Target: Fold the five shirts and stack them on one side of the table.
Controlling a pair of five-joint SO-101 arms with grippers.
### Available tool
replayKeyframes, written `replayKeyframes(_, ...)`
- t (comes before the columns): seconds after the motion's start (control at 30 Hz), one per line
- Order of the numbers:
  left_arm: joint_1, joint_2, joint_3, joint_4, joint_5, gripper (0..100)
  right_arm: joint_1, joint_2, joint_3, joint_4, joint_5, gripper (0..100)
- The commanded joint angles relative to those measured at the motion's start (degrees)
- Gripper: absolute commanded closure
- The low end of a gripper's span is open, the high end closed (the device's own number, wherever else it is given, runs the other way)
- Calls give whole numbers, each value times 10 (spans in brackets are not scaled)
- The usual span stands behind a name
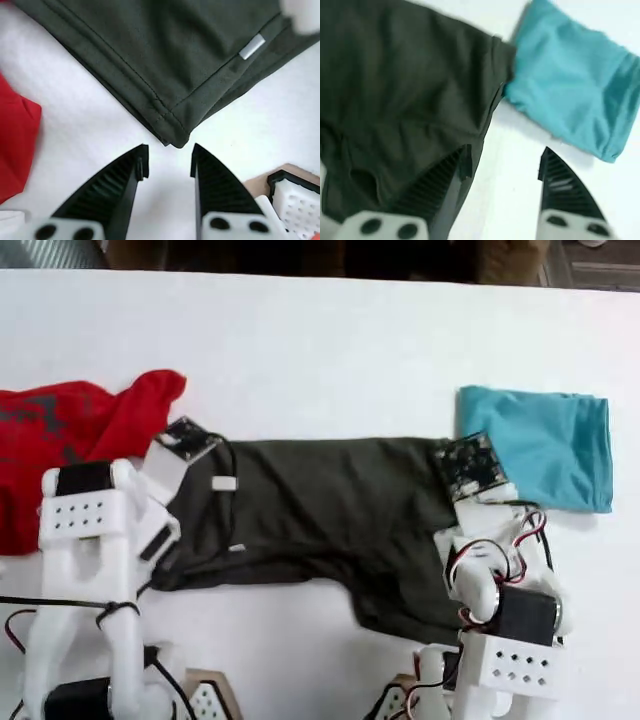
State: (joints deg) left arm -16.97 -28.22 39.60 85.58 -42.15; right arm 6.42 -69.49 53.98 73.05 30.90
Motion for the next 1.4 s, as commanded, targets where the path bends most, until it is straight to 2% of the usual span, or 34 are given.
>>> replayKeyframes(0.0,0,-10,-34,-21,16,838,-10,6,-24,-51,-30,780)
replayKeyframes(0.13,29,49,-80,-69,91,835,-39,107,-33,-102,-66,779)
replayKeyframes(0.3,69,243,-221,-71,180,838,-72,315,-152,-128,-115,783)
replayKeyframes(0.47,86,433,-355,-73,193,839,-100,531,-298,-129,-156,783)
replayKeyframes(0.63,70,586,-465,-63,196,839,-87,715,-416,-125,-182,784)
replayKeyframes(0.7,58,629,-505,-49,209,841,-80,766,-449,-125,-191,818)
replayKeyframes(0.83,43,691,-573,-17,214,945,-62,834,-494,-125,-193,990)
replayKeyframes(0.9,42,712,-600,-6,214,975,-58,851,-503,-125,-191,954)
replayKeyframes(1.23,40,740,-647,24,212,961,-47,865,-505,-159,-187,978)
replayKeyframes(1.37,7,741,-648,23,177,959,-39,877,-505,-186,-178,975)
